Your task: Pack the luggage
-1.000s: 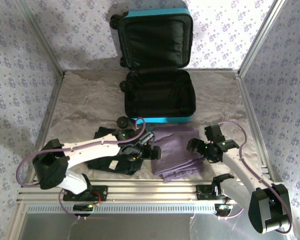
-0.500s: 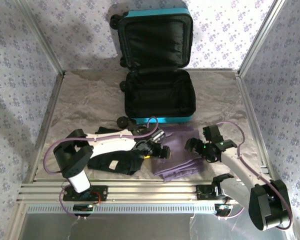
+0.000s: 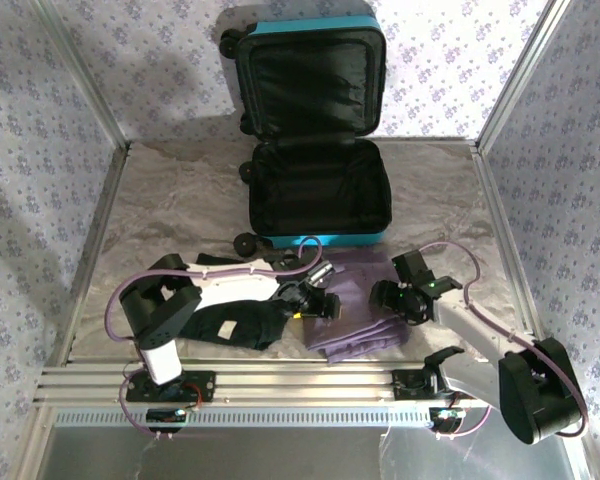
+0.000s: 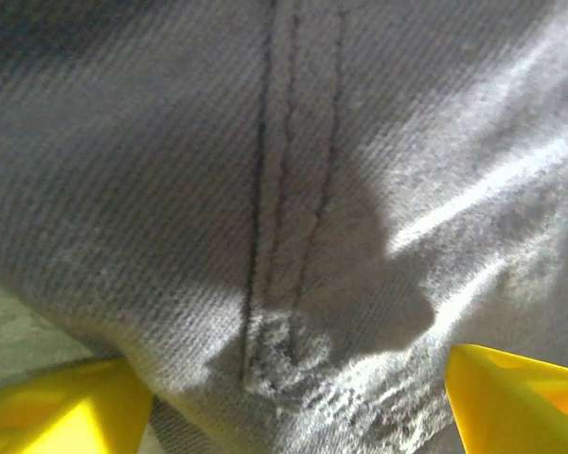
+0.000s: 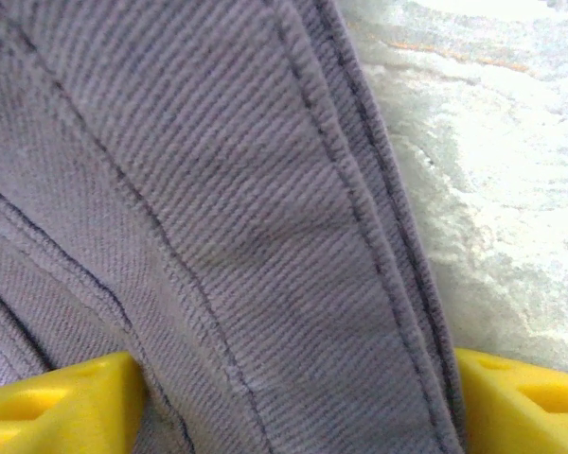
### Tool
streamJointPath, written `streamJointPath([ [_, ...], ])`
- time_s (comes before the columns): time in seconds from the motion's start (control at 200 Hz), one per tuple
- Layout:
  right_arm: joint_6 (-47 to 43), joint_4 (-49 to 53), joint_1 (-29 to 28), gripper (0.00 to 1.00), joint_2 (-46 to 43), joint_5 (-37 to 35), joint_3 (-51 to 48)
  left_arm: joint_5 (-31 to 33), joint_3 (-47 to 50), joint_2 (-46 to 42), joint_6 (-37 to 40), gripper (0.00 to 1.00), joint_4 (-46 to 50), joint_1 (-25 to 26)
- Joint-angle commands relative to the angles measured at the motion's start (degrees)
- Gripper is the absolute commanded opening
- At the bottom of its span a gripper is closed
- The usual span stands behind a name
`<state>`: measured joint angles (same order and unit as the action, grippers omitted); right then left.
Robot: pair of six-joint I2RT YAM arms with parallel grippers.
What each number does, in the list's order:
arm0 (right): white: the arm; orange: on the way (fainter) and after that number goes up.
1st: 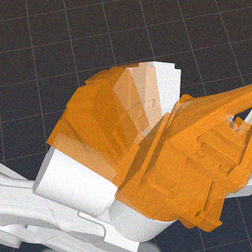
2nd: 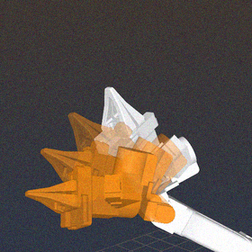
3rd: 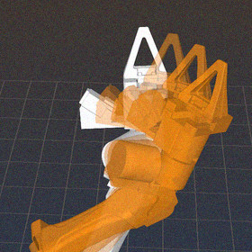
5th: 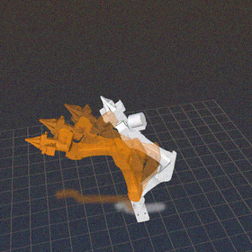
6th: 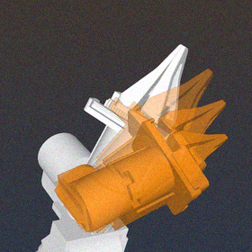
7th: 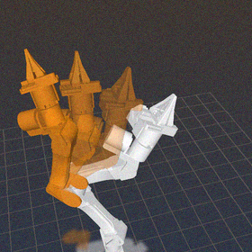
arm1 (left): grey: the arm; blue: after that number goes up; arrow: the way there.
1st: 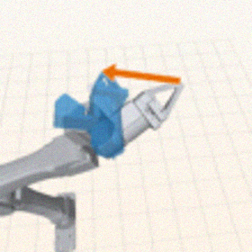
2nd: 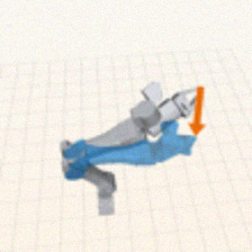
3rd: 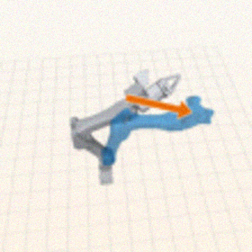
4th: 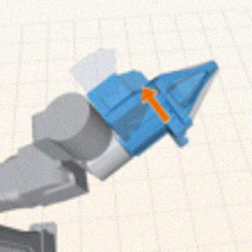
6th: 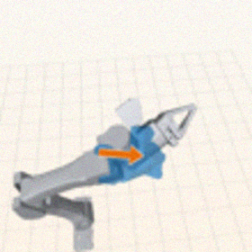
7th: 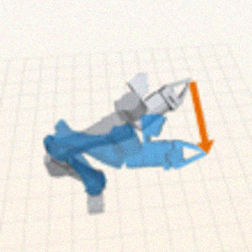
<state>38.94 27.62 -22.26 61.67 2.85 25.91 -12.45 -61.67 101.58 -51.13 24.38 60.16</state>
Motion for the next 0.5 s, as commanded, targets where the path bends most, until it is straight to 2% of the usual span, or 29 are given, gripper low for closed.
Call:
streamJointPath([
  [0.0, 1.2, -3.3, -2.0, 0.67, 2.1, 4.5, -1.5, -1.1, 0.2, 2.8, -0.6, 0.73, -2.3, 0.2],
  [0.065, 0.6, -3.3, -2.5, 0.54, 2.0, 4.8, -1.5, -1.9, 0.5, 2.9, -0.5, 0.65, -3.4, 0.2],
  [0.1, 0.3, -3.2, -2.6, 0.46, 2.0, 5.0, -1.3, -1.8, 0.3, 2.7, -0.2, 0.57, -3.4, 0.2],
  [0.175, -0.3, -2.8, -3.0, 0.15, 1.6, 5.6, -0.7, -1.1, -0.7, 1.9, 1.4, 0.43, -2.3, 0.2],
  [0.225, -0.6, -2.7, -3.2, 0.00, 1.2, 5.7, -0.2, -0.5, -1.6, 1.3, 2.5, 0.34, -1.2, 0.2],
  [0.37, -1.8, 0.2, -4.6, 0.00, -0.4, 5.8, 2.6, 0.5, -4.4, -0.7, 4.9, 0.08, 2.5, 0.2],
  [0.445, -1.5, 2.0, -5.3, 0.00, -2.6, 5.3, 4.0, 1.1, -4.9, -3.1, 5.6, 0.00, 3.5, 0.2],
  [0.495, -1.2, 3.1, -5.7, 0.00, -4.5, 5.3, 4.8, 1.6, -5.5, -4.8, 6.2, 0.00, 4.7, 0.2],
])
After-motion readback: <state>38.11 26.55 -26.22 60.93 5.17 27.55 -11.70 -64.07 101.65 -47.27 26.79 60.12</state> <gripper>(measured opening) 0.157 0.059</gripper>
